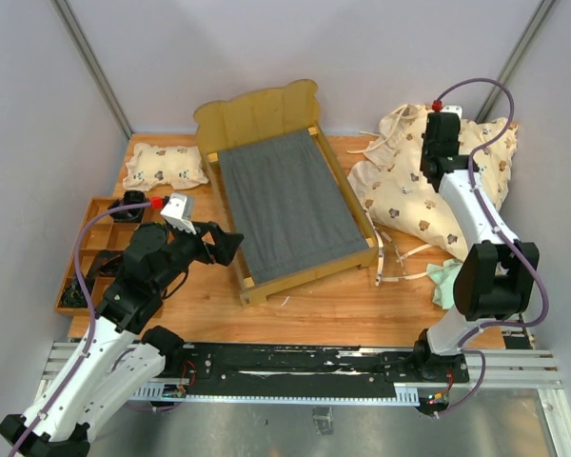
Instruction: Set up the pet bed
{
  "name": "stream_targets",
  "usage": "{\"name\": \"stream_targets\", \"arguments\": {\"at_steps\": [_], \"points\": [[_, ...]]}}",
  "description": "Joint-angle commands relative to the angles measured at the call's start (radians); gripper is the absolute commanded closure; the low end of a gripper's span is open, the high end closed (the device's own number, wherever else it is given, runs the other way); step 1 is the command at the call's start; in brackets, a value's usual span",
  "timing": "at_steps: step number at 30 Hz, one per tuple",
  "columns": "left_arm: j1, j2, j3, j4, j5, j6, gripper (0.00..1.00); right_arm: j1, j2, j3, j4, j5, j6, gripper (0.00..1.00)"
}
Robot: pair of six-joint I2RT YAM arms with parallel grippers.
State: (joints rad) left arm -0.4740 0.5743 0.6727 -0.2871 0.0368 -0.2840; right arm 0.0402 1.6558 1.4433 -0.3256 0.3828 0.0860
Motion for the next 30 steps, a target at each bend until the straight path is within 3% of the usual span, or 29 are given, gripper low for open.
{"name": "stream_targets", "arguments": {"at_steps": [1, 3, 4, 14, 16, 18, 20, 22, 23, 30], "points": [[-0.008, -0.014, -0.009, 0.014, -0.006, 0.017, 0.01, 0.016, 0.005, -0.064, -0.035, 0.09, 0.059, 0.49], [-0.008, -0.016, -0.011, 0.014, -0.002, 0.016, 0.01, 0.012, 0.006, -0.079, -0.074, 0.126, 0.1, 0.31], [-0.008, -0.016, -0.013, 0.014, 0.0, 0.016, 0.01, 0.009, 0.005, -0.092, -0.079, 0.126, 0.116, 0.27], [-0.008, -0.01, -0.015, 0.014, 0.007, 0.017, 0.01, -0.023, 0.138, -0.14, -0.071, 0.056, 0.158, 0.23], [-0.008, -0.011, -0.015, 0.012, 0.005, 0.017, 0.01, -0.023, 0.179, -0.145, -0.072, 0.018, 0.15, 0.28], [-0.008, -0.015, -0.014, 0.01, 0.001, 0.019, 0.01, -0.023, 0.208, -0.135, -0.102, 0.001, 0.132, 0.39], [-0.008, -0.021, -0.015, 0.006, -0.003, 0.019, 0.01, -0.023, 0.199, -0.15, -0.108, 0.01, 0.118, 0.6], [-0.008, -0.026, -0.015, 0.007, -0.006, 0.02, 0.01, -0.023, 0.165, -0.165, -0.093, 0.014, 0.112, 0.91], [-0.009, -0.028, -0.016, 0.009, -0.008, 0.021, 0.01, -0.023, 0.145, -0.164, -0.093, 0.016, 0.111, 0.98], [-0.008, -0.033, -0.017, 0.004, -0.015, 0.021, 0.01, 0.007, -0.026, -0.17, -0.09, 0.085, 0.041, 1.0]]}}
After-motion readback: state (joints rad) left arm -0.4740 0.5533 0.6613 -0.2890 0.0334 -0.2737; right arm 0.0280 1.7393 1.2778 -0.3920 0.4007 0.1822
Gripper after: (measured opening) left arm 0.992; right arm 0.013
